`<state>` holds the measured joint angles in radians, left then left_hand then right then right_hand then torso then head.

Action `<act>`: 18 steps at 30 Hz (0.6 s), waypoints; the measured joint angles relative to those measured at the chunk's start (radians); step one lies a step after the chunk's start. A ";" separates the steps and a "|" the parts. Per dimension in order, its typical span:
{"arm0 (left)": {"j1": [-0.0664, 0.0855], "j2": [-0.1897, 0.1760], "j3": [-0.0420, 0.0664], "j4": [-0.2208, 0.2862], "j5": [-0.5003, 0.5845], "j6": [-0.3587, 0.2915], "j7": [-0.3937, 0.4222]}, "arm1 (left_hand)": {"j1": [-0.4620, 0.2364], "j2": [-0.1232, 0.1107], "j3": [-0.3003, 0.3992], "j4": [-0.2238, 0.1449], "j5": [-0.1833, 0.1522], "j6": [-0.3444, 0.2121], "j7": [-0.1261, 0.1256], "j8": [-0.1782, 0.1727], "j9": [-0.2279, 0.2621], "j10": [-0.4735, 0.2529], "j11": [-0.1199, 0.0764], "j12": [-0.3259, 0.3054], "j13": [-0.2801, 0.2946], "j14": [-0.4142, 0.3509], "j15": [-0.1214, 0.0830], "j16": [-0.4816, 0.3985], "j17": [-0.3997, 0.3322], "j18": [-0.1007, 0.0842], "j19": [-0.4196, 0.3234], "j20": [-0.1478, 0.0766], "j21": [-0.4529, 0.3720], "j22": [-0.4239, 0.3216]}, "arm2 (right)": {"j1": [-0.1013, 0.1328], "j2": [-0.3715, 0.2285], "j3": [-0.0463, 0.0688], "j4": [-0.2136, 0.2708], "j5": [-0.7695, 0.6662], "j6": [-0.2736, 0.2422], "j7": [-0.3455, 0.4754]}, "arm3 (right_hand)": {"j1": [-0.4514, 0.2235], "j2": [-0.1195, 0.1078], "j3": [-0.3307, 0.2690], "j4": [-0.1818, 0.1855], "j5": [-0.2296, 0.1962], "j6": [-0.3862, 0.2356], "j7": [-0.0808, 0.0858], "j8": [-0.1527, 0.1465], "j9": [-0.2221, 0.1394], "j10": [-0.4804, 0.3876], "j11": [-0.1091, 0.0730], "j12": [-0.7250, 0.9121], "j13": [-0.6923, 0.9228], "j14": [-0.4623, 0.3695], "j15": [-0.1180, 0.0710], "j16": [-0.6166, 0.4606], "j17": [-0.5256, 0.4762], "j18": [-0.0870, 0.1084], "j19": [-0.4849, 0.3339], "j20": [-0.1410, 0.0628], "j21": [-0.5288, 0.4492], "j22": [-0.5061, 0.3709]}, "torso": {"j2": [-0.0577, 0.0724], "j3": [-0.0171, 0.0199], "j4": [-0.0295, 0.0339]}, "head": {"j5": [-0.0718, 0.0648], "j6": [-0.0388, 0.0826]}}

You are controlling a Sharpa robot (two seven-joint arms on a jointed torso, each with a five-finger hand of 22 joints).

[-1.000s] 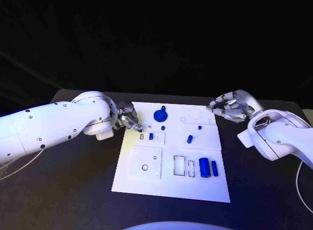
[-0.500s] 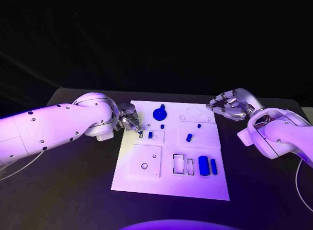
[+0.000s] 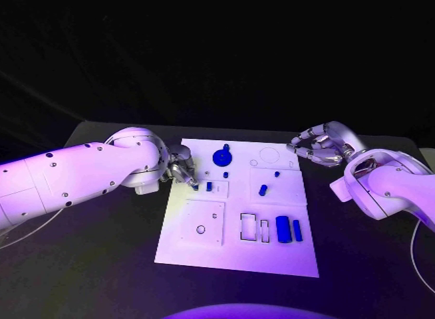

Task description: Assemble the parts on the task board

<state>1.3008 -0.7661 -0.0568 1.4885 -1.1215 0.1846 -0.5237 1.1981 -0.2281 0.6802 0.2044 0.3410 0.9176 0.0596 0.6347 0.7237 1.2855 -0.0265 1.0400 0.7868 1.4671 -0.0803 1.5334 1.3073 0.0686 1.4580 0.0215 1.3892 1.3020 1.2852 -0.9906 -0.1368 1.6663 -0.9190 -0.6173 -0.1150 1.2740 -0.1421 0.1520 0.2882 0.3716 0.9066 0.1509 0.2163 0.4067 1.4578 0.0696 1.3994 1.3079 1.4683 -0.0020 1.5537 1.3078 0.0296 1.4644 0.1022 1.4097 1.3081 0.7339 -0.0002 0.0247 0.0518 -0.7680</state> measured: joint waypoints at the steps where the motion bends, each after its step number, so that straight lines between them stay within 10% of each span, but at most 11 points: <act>1: 0.000 0.001 0.000 -0.001 -0.001 0.003 0.000 | 0.000 0.000 0.000 0.000 0.000 0.001 -0.001 0.000 0.000 0.000 0.000 0.000 0.000 0.000 0.000 0.000 0.000 0.000 0.000 0.000 0.000 0.000 | 0.000 0.000 0.000 0.000 0.000 0.000 0.000 | 0.000 0.000 0.000 0.000 0.000 0.000 0.000 0.000 0.000 0.000 0.000 0.000 0.000 0.000 0.000 0.000 0.000 0.000 0.000 0.000 0.000 0.000 | 0.000 0.0001 -0.0001 | 0.000 0.000; 18: 0.002 0.011 0.002 -0.008 -0.022 0.039 -0.001 | -0.005 -0.005 0.000 0.000 0.008 0.005 -0.005 0.000 0.007 0.000 0.000 0.000 0.004 0.000 0.000 0.000 0.000 0.000 0.002 -0.002 0.000 0.000 | 0.000 0.000 0.000 -0.002 0.000 0.000 0.000 | 0.000 0.000 0.003 0.003 0.004 0.000 0.000 0.000 0.000 0.000 0.000 0.000 0.000 0.000 0.000 0.000 0.000 0.000 0.000 0.000 0.000 0.000 | 0.000 0.0001 -0.0001 | 0.000 -0.003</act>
<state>1.3032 -0.7555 -0.0552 1.4800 -1.1435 0.2239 -0.5251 1.1929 -0.2333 0.6803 0.2043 0.3487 0.9227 0.0547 0.6346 0.7310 1.2855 -0.0264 1.0400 0.7904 1.4670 -0.0802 1.5334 1.3073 0.0686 1.4602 0.0194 1.3892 1.3018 1.2852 -0.9902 -0.1368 1.6644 -0.9194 -0.6173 -0.1150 1.2740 -0.1422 0.1547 0.2909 0.3760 0.9066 0.1509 0.2163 0.4064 1.4578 0.0696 1.3994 1.3077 1.4683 -0.0020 1.5537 1.3076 0.0296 1.4644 0.1022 1.4097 1.3079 0.7339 -0.0001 0.0246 0.0515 -0.7708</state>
